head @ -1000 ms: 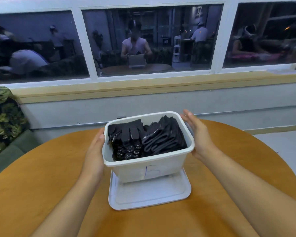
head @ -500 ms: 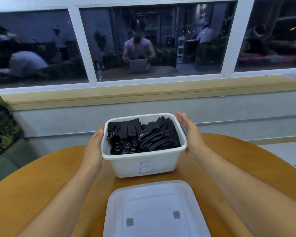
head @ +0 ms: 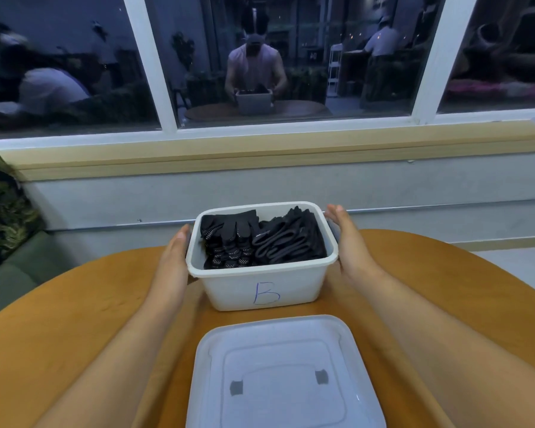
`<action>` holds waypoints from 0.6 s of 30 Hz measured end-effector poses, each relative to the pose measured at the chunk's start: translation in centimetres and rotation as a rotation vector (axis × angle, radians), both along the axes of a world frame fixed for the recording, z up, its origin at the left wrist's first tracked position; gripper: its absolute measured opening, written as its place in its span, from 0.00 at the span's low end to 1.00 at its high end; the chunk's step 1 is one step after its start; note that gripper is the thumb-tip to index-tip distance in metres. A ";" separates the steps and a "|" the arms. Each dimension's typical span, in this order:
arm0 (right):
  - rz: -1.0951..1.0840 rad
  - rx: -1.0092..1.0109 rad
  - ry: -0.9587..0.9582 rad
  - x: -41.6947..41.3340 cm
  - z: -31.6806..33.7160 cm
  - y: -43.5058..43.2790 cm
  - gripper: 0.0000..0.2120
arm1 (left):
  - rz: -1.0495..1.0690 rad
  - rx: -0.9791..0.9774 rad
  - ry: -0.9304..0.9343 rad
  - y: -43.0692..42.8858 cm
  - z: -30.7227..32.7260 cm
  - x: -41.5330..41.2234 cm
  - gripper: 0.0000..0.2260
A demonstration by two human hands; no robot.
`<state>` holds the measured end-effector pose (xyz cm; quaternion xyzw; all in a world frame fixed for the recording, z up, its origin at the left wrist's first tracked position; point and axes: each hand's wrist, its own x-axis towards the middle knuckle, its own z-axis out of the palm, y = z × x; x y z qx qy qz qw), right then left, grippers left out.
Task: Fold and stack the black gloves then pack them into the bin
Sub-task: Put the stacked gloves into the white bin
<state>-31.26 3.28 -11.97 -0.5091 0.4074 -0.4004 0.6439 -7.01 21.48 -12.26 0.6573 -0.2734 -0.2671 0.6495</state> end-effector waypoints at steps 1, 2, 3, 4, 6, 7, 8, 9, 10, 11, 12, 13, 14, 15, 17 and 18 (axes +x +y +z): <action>-0.015 0.004 0.024 -0.7 0.0 0.7 0.22 | 0.035 0.031 -0.009 0.7 -0.3 -0.4 0.16; -0.025 0.022 0.066 -1.7 -0.2 1.6 0.21 | 0.068 0.065 -0.004 1.7 -1.0 -0.7 0.16; -0.034 0.066 0.101 -2.7 -0.4 2.4 0.21 | 0.092 0.120 0.003 2.9 -1.7 -0.9 0.17; -0.041 0.117 0.163 -3.9 -1.0 2.9 0.24 | 0.094 0.201 -0.007 4.1 -2.7 -1.1 0.18; -0.037 0.211 0.313 -6.6 -2.5 4.0 0.29 | 0.037 0.406 -0.086 6.8 -4.7 -1.1 0.20; -0.018 0.238 0.396 -7.9 -3.1 4.6 0.30 | 0.007 0.497 -0.118 8.2 -5.4 -1.3 0.20; 0.024 0.256 0.485 -9.0 -3.6 5.1 0.32 | -0.019 0.569 -0.131 9.3 -5.8 -1.6 0.21; 0.078 0.268 0.561 -10.0 -3.7 6.0 0.32 | -0.051 0.633 -0.127 10.4 -6.0 -2.1 0.22; 0.134 0.273 0.629 -10.8 -3.8 6.8 0.33 | -0.094 0.682 -0.125 11.4 -5.9 -2.6 0.22; 0.188 0.273 0.680 -11.4 -3.7 7.8 0.32 | -0.144 0.723 -0.128 12.4 -5.6 -3.5 0.21; 0.237 0.278 0.712 -11.9 -3.4 8.8 0.31 | -0.185 0.749 -0.134 13.3 -5.3 -4.2 0.21; 0.286 0.283 0.721 -12.1 -2.9 9.8 0.30 | -0.209 0.760 -0.133 13.9 -4.9 -5.0 0.21; 0.324 0.279 0.725 -12.3 -2.3 10.8 0.27 | -0.219 0.764 -0.132 14.4 -4.4 -5.6 0.21; 0.338 0.254 0.722 -12.4 -1.4 11.7 0.23 | -0.218 0.769 -0.134 14.9 -3.8 -6.2 0.21; 0.297 0.165 0.678 -12.6 0.5 13.0 0.16 | -0.202 0.745 -0.172 15.8 -2.0 -7.4 0.20; 0.271 0.122 0.640 -12.7 1.5 13.3 0.13 | -0.189 0.715 -0.186 16.2 -1.0 -7.8 0.19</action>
